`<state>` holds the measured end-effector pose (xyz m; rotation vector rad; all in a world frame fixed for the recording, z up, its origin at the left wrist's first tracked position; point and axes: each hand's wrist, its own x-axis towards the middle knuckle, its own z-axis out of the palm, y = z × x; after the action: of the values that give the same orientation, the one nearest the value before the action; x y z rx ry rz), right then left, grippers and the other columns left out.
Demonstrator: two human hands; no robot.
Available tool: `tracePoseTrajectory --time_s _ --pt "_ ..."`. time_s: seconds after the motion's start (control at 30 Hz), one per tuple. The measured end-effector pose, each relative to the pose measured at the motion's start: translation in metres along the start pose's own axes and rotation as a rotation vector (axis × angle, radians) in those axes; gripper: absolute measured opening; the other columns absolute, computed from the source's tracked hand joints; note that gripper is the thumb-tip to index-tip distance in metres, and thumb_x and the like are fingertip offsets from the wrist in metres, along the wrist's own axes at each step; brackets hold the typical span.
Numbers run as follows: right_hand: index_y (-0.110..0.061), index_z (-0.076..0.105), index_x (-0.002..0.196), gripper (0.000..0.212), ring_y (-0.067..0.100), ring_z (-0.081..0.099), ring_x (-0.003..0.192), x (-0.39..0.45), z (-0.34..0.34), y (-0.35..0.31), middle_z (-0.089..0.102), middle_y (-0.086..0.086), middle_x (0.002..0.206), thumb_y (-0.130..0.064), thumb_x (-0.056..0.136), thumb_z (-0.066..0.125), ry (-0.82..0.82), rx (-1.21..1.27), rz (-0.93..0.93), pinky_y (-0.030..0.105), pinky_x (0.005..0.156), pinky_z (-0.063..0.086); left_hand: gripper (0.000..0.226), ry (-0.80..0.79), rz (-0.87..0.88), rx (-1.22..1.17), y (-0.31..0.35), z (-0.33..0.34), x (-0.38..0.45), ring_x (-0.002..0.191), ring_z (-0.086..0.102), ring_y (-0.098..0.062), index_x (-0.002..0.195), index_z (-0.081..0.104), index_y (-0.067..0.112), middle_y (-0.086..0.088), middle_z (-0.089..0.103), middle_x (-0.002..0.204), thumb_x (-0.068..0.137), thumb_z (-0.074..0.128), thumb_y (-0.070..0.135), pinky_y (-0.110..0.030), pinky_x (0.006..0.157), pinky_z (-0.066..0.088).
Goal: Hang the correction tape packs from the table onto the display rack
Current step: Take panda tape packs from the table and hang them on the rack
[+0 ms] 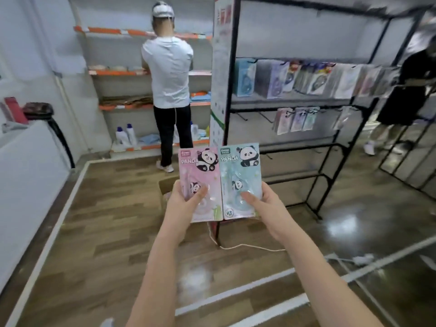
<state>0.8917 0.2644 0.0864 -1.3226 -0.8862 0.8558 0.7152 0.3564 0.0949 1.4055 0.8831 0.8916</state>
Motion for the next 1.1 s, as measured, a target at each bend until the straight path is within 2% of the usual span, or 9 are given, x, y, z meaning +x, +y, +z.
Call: tracePoseTrajectory --time_s 0.13,0.2,0.3,0.47,0.57,0.73,0.83,1.0,1.1 --pt "-0.022 0.055 0.126 0.033 0.018 0.063 0.113 0.024 -0.085 -0.007 0.067 -0.004 0.121 -0.016 0.094 0.058 0.059 -0.021 -0.025 0.044 0.103 0.044 0.045 -0.103 0.050 -0.034 0.009 0.083 0.039 0.092 0.059 -0.001 0.126 0.048 0.025 0.010 0.063 0.110 0.086 0.067 0.033 -0.030 0.086 0.043" --pt "-0.023 0.056 0.123 0.031 0.016 0.063 0.111 0.038 -0.118 -0.009 0.068 -0.005 0.119 -0.015 0.094 0.058 0.103 -0.014 -0.032 0.041 0.103 0.044 0.056 -0.123 0.061 -0.025 0.013 0.117 0.058 0.097 0.060 0.001 0.135 0.045 0.024 0.008 0.063 0.120 0.085 0.068 0.034 -0.031 0.089 0.043" --pt "-0.025 0.057 0.120 0.028 0.014 0.064 0.110 0.061 -0.158 -0.008 0.068 -0.007 0.117 -0.016 0.093 0.058 0.154 0.003 -0.043 0.038 0.102 0.045 0.063 -0.125 0.090 -0.011 0.016 0.159 0.088 0.087 0.059 0.012 0.141 0.041 0.022 0.007 0.059 0.128 0.085 0.068 0.034 -0.022 0.079 0.043" --pt "-0.022 0.058 0.119 0.028 0.019 0.065 0.109 0.105 -0.220 0.000 0.069 -0.004 0.116 -0.021 0.091 0.062 0.223 0.019 -0.046 0.043 0.101 0.047 0.041 -0.157 0.115 0.027 0.015 0.223 0.144 0.075 0.059 0.016 0.123 0.051 0.023 0.010 0.062 0.114 0.087 0.068 0.031 -0.007 0.063 0.042" --pt "-0.020 0.058 0.119 0.029 0.019 0.064 0.110 0.136 -0.254 0.002 0.069 -0.004 0.116 -0.021 0.090 0.061 0.237 0.021 -0.057 0.039 0.097 0.049 0.039 -0.197 0.120 0.040 0.015 0.260 0.180 0.072 0.058 0.021 0.122 0.049 0.027 0.018 0.062 0.105 0.088 0.067 0.031 -0.012 0.064 0.041" --pt "-0.019 0.057 0.121 0.029 0.013 0.065 0.108 0.201 -0.310 0.000 0.069 -0.006 0.117 -0.020 0.092 0.059 0.259 0.004 -0.056 0.027 0.091 0.049 0.038 -0.255 0.113 -0.005 0.010 0.320 0.253 0.088 0.065 0.008 0.120 0.051 0.028 0.014 0.065 0.112 0.086 0.069 0.028 -0.012 0.068 0.045" --pt "-0.018 0.061 0.114 0.024 0.017 0.066 0.105 0.243 -0.348 0.004 0.071 -0.004 0.110 -0.015 0.090 0.062 0.347 -0.004 -0.049 0.034 0.093 0.050 0.037 -0.290 0.088 -0.010 0.002 0.354 0.297 0.086 0.067 0.004 0.118 0.052 0.028 0.010 0.067 0.112 0.086 0.069 0.028 -0.016 0.070 0.046" --pt "-0.016 0.058 0.117 0.026 0.020 0.066 0.107 0.289 -0.414 0.014 0.070 -0.001 0.113 -0.012 0.092 0.060 0.384 0.008 -0.002 0.043 0.098 0.048 0.035 -0.348 0.070 -0.043 -0.013 0.426 0.350 0.085 0.064 0.012 0.117 0.049 0.033 0.013 0.064 0.117 0.090 0.066 0.020 -0.004 0.063 0.046" --pt "-0.014 0.056 0.119 0.026 0.021 0.065 0.109 0.306 -0.454 0.026 0.069 0.001 0.116 -0.011 0.093 0.057 0.396 0.020 0.041 0.043 0.099 0.048 0.046 -0.379 0.048 -0.041 -0.025 0.471 0.372 0.093 0.063 0.011 0.132 0.046 0.025 0.010 0.062 0.124 0.090 0.065 0.022 -0.007 0.068 0.047"
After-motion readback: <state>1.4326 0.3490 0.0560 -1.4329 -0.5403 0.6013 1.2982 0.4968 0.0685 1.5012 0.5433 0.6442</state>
